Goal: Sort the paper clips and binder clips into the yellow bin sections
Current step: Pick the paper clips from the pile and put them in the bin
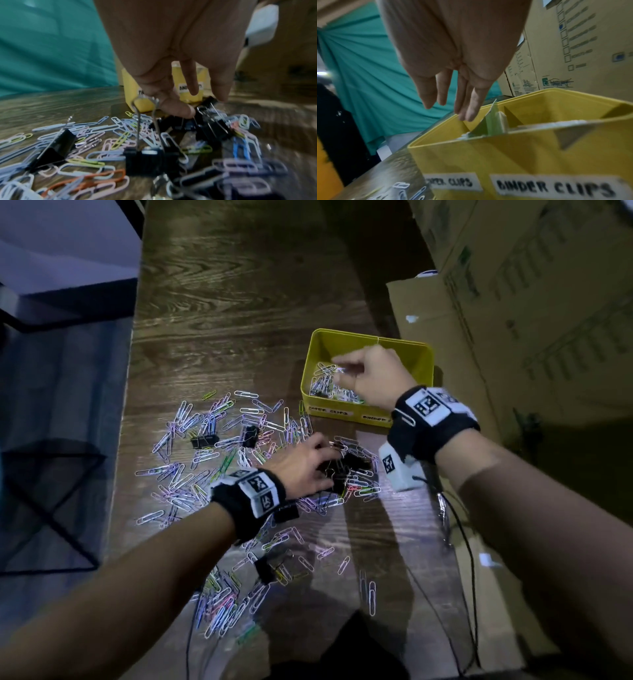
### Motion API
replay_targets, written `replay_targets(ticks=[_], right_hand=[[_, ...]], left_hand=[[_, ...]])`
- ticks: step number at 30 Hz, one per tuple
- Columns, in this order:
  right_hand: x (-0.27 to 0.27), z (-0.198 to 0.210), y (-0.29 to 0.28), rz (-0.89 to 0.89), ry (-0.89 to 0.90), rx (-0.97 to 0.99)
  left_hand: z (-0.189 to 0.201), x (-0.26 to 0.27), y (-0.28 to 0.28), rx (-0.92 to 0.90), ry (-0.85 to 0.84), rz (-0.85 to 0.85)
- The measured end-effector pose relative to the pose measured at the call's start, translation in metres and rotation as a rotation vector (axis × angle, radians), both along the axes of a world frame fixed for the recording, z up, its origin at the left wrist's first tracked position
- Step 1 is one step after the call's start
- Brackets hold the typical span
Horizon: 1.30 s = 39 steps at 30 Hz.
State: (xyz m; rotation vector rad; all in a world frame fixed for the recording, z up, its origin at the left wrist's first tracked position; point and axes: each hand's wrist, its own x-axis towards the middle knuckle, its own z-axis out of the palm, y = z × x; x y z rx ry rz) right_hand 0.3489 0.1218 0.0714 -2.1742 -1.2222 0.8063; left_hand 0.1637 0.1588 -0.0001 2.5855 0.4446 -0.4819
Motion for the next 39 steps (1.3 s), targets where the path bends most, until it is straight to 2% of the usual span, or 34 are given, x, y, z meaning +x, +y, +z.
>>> replay_targets(ticks=[2, 5, 8, 10, 14, 17, 23, 26, 29, 31, 33, 36, 39], right_hand=[[-0.010, -0.001, -0.020, -0.011, 0.056, 0.052], [-0.024, -0.018, -0.053, 0.077, 0.064, -0.083], [-0.035, -0.044, -0.077, 0.149, -0.113, -0.266], [-0.042, -0.058, -0.087, 0.147, -0.196, -0.315], [-0.049, -0.077, -0.091, -0.026, -0.069, -0.250], [-0.051, -0.077, -0.092, -0.119, -0.003, -0.205], [-0.023, -0.060, -0.114, -0.366, 0.036, -0.062], [0.000, -0.066, -0.136, -0.504, -0.010, -0.082], [0.018, -0.085, -0.154, -0.625, 0.048, -0.138], [0.022, -0.095, -0.159, -0.604, 0.021, -0.177], [0.016, -0.095, -0.160, -0.537, -0.107, -0.188], [-0.007, -0.080, -0.154, -0.374, -0.295, -0.065], [-0.033, -0.075, -0.146, -0.085, -0.287, 0.019]], left_hand=[[-0.009, 0.000, -0.008, 0.055, 0.083, -0.045], [-0.022, -0.001, -0.013, 0.042, 0.060, -0.017], [-0.028, 0.000, -0.013, -0.065, -0.019, 0.043], [-0.029, 0.000, -0.011, -0.136, -0.040, 0.060], [-0.025, -0.002, -0.003, -0.187, -0.068, 0.084], [-0.015, -0.003, 0.006, -0.163, -0.121, 0.065], [-0.006, 0.000, 0.034, -0.052, -0.033, 0.045], [-0.009, -0.003, 0.047, 0.034, 0.020, 0.079], [-0.009, -0.007, 0.053, 0.102, 0.045, 0.148], [-0.003, -0.004, 0.047, 0.200, 0.011, 0.168], [0.002, 0.004, 0.034, 0.281, -0.108, 0.126], [0.006, 0.024, 0.005, 0.178, -0.269, -0.029], [-0.001, 0.049, -0.025, 0.148, -0.100, -0.116]])
